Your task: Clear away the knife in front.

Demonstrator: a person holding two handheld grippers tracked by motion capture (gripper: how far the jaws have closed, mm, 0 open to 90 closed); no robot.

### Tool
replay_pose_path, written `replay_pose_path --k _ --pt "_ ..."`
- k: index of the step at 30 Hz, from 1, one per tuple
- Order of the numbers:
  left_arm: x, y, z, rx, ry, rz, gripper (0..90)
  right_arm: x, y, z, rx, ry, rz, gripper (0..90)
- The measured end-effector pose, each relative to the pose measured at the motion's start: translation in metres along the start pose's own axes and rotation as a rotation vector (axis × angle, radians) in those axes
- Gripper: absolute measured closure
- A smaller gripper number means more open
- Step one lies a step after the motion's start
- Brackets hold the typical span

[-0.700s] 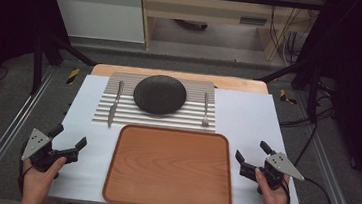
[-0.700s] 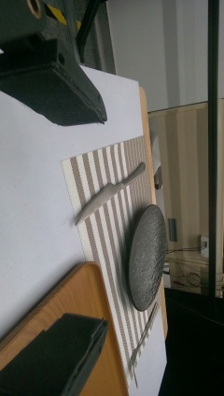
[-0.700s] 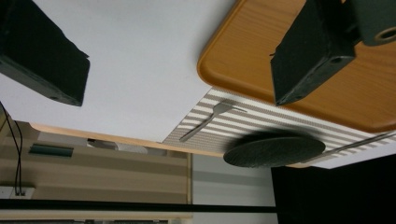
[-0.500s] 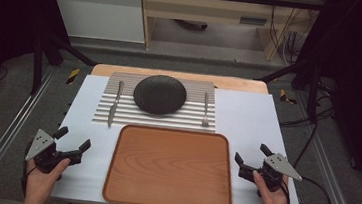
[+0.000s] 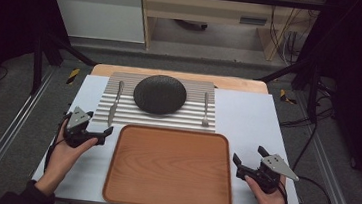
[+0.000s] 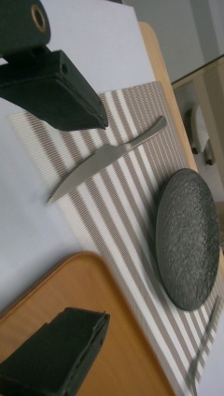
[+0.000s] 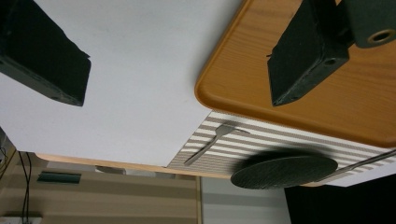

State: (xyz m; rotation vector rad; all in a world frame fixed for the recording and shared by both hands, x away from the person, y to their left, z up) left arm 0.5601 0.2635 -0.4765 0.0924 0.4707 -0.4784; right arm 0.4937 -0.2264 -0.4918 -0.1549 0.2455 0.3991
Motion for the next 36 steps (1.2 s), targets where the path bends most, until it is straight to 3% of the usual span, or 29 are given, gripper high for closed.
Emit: replay_pose_path --k 7,12,18,21,24,27,36 --pt "0.036 0.010 0.027 0.047 0.062 0.038 8.5 0.000 0.000 0.000 0.008 0.006 0.007 6.2" --pt "0.063 0.023 0.044 0.037 0.070 0.080 9.7 0.000 0.001 0.000 0.005 0.007 0.014 6.2" --pt "0.093 0.039 0.055 0.013 0.039 0.153 15.0 0.001 0.005 0.000 0.006 0.008 0.030 6.0" --pt "0.104 0.046 0.057 -0.020 0.008 0.183 16.4 0.001 0.005 -0.001 0.008 0.012 0.028 5.8" --pt "0.114 0.051 0.055 -0.052 0.013 0.201 21.3 0.001 0.005 -0.001 0.009 0.013 0.028 5.7" --pt "0.120 0.053 0.053 -0.054 0.007 0.222 24.2 0.001 0.005 -0.001 0.009 0.013 0.029 5.6" --pt "0.132 0.063 0.034 -0.091 0.092 0.233 43.7 0.001 0.005 -0.003 0.006 0.020 0.035 5.6"
Point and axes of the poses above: each handheld gripper's, and its own axes: x roughly forward along the jaws, z roughly out of its top, y roughly to its left, the point moved 8 cm from there along x, roughly forward along the jaws, and after that the axes turned 8 degrees about -x, right-handed, at the moved point
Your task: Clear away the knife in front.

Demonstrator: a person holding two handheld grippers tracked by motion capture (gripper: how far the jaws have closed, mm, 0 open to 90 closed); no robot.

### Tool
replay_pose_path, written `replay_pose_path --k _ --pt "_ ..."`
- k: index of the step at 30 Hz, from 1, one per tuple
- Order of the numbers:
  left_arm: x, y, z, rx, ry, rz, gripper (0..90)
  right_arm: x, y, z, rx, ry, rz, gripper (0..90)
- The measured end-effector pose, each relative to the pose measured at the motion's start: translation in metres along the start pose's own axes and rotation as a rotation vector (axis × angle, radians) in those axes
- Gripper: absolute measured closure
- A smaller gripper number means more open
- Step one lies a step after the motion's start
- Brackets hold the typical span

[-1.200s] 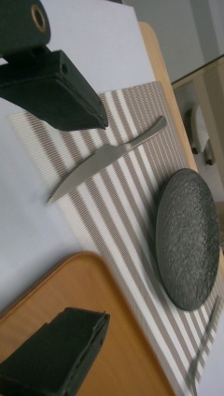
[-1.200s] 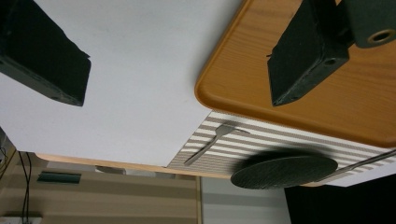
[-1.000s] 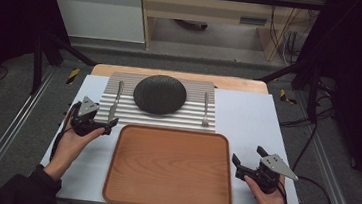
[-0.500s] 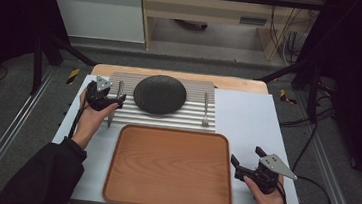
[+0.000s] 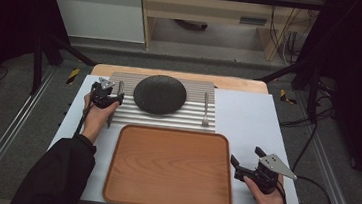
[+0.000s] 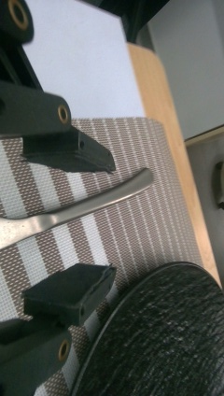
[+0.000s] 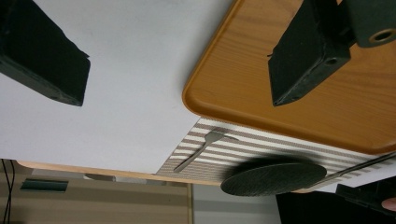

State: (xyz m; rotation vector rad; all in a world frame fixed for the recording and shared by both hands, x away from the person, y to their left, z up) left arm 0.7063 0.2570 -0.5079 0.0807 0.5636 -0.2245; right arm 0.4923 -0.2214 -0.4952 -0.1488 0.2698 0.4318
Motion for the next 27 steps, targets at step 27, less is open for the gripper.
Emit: replay_pose_path --k 27 --pt "0.018 0.002 -0.016 -0.082 0.151 -0.031 67.7 0.000 -0.002 -0.002 0.015 0.010 -0.003 5.8"
Point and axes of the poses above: each handheld gripper's, and its own axes: x roughly forward along the jaws, z roughly out of its top, y roughly to its left, the point moved 8 cm from there along x, roughly forward along the jaws, and after that the axes turned 8 degrees about -x, right-handed, at the moved point
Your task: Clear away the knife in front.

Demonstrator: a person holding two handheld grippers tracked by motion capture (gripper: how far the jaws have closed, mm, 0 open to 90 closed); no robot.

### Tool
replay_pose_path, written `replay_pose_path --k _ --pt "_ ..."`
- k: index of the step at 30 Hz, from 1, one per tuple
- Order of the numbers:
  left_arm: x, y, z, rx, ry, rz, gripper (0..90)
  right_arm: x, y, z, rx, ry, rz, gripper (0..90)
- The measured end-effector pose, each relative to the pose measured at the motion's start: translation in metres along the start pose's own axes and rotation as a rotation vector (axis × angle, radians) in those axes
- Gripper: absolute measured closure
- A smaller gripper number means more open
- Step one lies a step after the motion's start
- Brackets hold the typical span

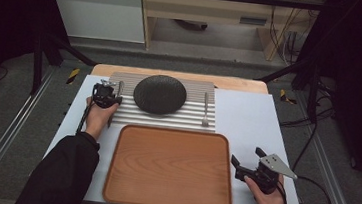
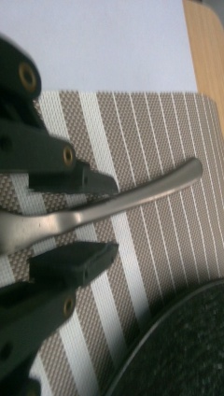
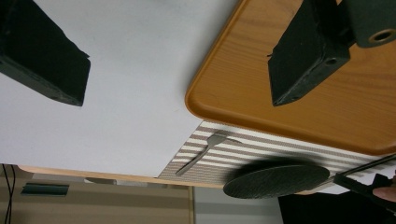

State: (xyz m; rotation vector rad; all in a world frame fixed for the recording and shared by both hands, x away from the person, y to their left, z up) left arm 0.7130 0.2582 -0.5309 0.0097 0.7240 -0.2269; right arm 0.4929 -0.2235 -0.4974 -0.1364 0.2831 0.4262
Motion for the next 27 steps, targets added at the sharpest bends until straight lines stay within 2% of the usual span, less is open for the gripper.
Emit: replay_pose_path --k 3,5,10,19,27 --pt "0.000 0.000 0.000 0.002 -0.007 0.001 74.1 0.000 0.000 0.000 -0.002 0.000 0.000 5.7" --pt "0.001 0.000 0.000 -0.015 -0.016 0.002 76.3 0.000 -0.001 -0.001 0.001 0.002 -0.001 5.8" --pt "0.001 -0.001 0.000 0.004 -0.025 0.012 80.0 0.000 -0.001 -0.001 0.001 0.005 0.001 5.8" --pt "-0.001 0.000 0.001 0.016 -0.018 0.028 80.3 0.000 -0.002 -0.002 0.006 0.005 0.001 5.9" --pt "-0.013 0.002 0.008 0.013 -0.041 0.018 80.3 0.001 -0.002 -0.002 0.004 0.007 0.000 5.9"
Point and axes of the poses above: each handheld gripper's, and its own axes: x roughly forward along the jaws, z roughly out of its top, y roughly to its left, the point moved 8 cm from there along x, roughly forward along the jaws, and after that the axes turned 8 degrees about -x, right-handed, at the moved point
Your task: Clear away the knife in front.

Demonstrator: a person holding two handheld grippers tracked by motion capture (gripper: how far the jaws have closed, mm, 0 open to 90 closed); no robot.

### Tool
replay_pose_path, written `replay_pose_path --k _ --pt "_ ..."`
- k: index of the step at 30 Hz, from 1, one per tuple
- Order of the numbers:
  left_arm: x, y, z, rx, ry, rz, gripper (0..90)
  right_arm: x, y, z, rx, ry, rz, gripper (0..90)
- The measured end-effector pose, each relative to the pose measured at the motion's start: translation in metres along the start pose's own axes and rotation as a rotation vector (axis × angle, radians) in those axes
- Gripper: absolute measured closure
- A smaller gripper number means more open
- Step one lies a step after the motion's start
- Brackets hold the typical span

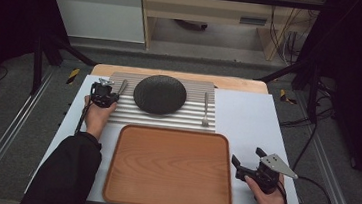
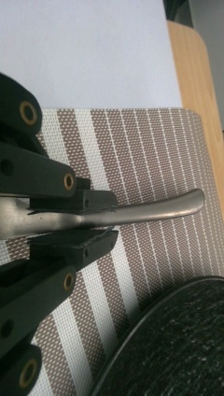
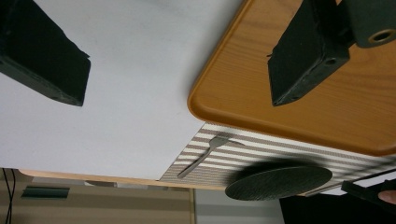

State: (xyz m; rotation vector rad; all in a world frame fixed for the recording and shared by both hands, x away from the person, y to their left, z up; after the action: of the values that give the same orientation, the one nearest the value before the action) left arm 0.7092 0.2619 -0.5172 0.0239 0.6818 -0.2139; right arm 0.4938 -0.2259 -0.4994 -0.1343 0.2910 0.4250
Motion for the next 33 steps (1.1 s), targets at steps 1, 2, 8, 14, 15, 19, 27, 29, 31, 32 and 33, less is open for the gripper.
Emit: replay_pose_path --k 1,2,8,14,15,19,27,29,31,32,33 --pt "-0.001 0.000 0.001 0.000 -0.002 -0.001 80.3 0.000 0.000 0.000 -0.001 0.000 -0.001 5.9" --pt "-0.003 -0.001 0.002 0.000 -0.004 -0.004 80.3 0.000 0.000 0.000 -0.001 0.000 -0.001 5.9" --pt "-0.003 0.000 0.002 -0.010 -0.004 -0.005 80.3 0.000 0.000 0.000 0.001 -0.001 -0.001 5.9" --pt "-0.011 -0.004 0.006 -0.019 -0.027 -0.020 80.3 0.000 0.000 0.000 0.000 -0.003 -0.001 5.7" --pt "-0.014 -0.005 0.007 -0.018 -0.034 -0.025 80.3 0.000 0.000 0.000 -0.001 -0.004 0.001 5.4" --pt "-0.027 -0.012 0.010 -0.020 -0.063 -0.051 80.3 0.001 0.000 -0.001 0.000 0.005 0.005 4.2" --pt "-0.063 -0.029 0.011 -0.030 -0.119 -0.122 80.3 0.002 0.002 -0.001 -0.032 0.007 0.007 3.4" --pt "-0.079 -0.037 0.010 -0.012 -0.135 -0.144 80.3 0.002 0.003 -0.001 -0.037 0.007 0.010 3.5" --pt "-0.084 -0.040 0.009 -0.012 -0.140 -0.155 80.3 0.002 0.003 -0.001 -0.038 0.006 0.010 3.4" --pt "-0.089 -0.044 0.007 -0.010 -0.145 -0.168 80.3 0.002 0.003 -0.001 -0.039 0.005 0.010 3.4" --pt "-0.095 -0.047 0.005 -0.008 -0.150 -0.178 80.3 0.001 0.004 0.000 -0.041 0.005 0.012 3.4"
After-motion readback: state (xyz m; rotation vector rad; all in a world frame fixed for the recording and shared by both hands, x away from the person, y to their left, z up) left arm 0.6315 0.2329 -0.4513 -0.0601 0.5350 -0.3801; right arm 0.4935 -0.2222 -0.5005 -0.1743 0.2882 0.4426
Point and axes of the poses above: each handheld gripper's, and its own axes: x roughly forward along the jaws, z roughly out of its top, y roughly to its left, the point moved 8 cm from there along x, roughly forward along the jaws, and after that the axes turned 8 degrees about -x, right-handed, at the moved point
